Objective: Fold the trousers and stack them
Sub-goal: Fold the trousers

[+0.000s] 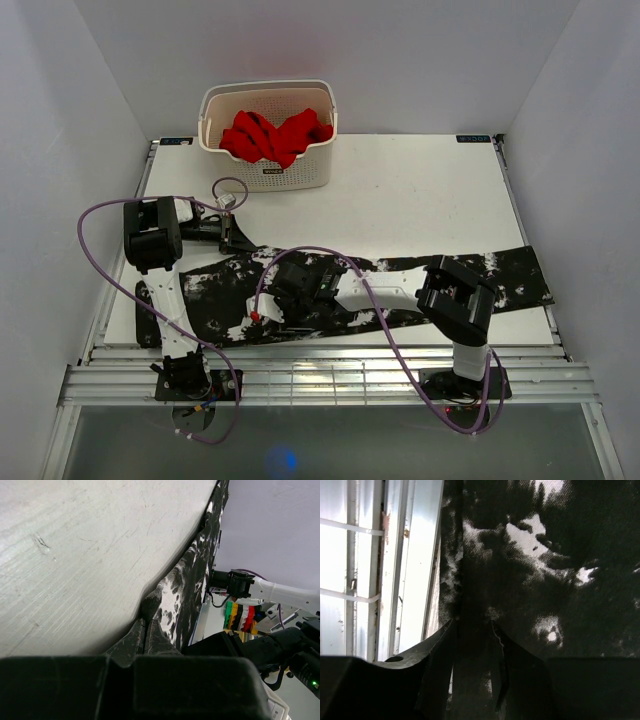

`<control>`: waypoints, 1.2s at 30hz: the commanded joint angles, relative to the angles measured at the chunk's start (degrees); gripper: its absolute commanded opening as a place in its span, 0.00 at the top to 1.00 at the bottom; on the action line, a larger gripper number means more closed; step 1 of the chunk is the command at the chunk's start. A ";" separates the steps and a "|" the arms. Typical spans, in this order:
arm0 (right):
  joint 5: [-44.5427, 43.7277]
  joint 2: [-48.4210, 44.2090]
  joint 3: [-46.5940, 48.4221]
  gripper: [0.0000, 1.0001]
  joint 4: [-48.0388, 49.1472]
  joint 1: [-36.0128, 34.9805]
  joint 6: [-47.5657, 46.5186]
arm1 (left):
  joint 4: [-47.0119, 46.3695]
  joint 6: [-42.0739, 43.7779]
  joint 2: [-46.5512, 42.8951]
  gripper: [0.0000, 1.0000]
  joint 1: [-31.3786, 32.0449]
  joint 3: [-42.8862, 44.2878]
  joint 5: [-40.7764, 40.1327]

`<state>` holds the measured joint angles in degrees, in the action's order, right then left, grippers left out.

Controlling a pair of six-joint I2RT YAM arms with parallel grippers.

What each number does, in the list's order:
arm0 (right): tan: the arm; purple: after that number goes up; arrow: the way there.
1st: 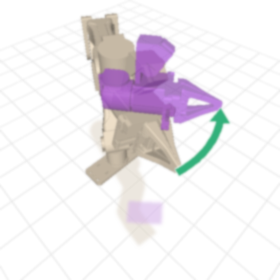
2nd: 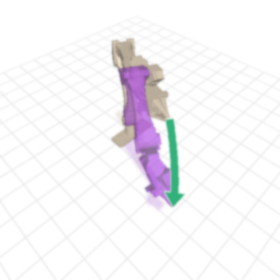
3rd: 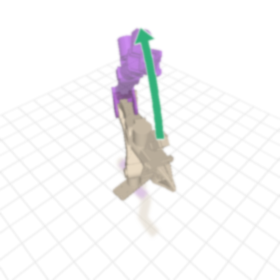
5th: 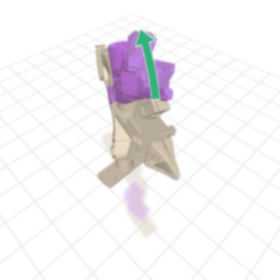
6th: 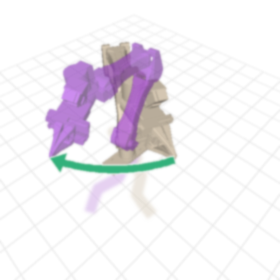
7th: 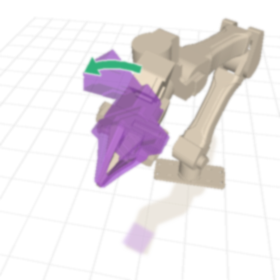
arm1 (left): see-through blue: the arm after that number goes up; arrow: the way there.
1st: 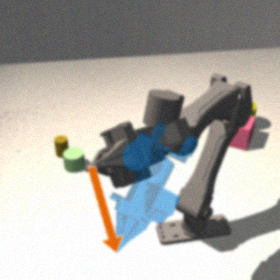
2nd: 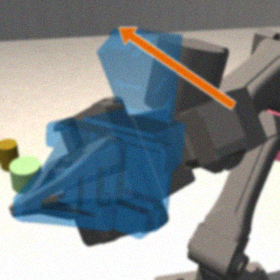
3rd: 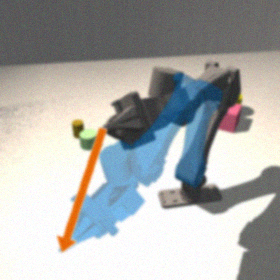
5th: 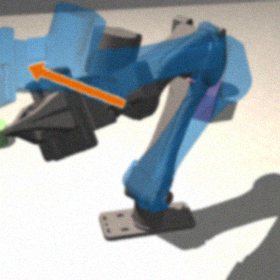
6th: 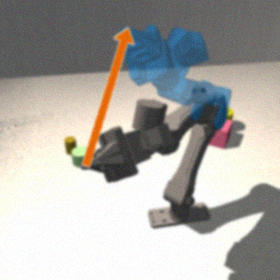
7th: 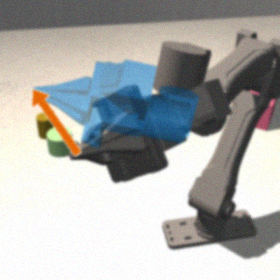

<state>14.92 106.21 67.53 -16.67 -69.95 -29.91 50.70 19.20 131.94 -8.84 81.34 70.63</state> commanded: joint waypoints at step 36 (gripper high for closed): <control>7.76 5.05 9.11 0.92 -17.17 -3.79 -0.94 | -7.28 -2.50 1.65 1.00 -1.88 6.90 -9.54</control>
<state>16.75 110.39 74.67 -25.71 -71.77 -30.92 51.55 15.42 132.90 -9.30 84.88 67.07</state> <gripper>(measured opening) 0.083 0.020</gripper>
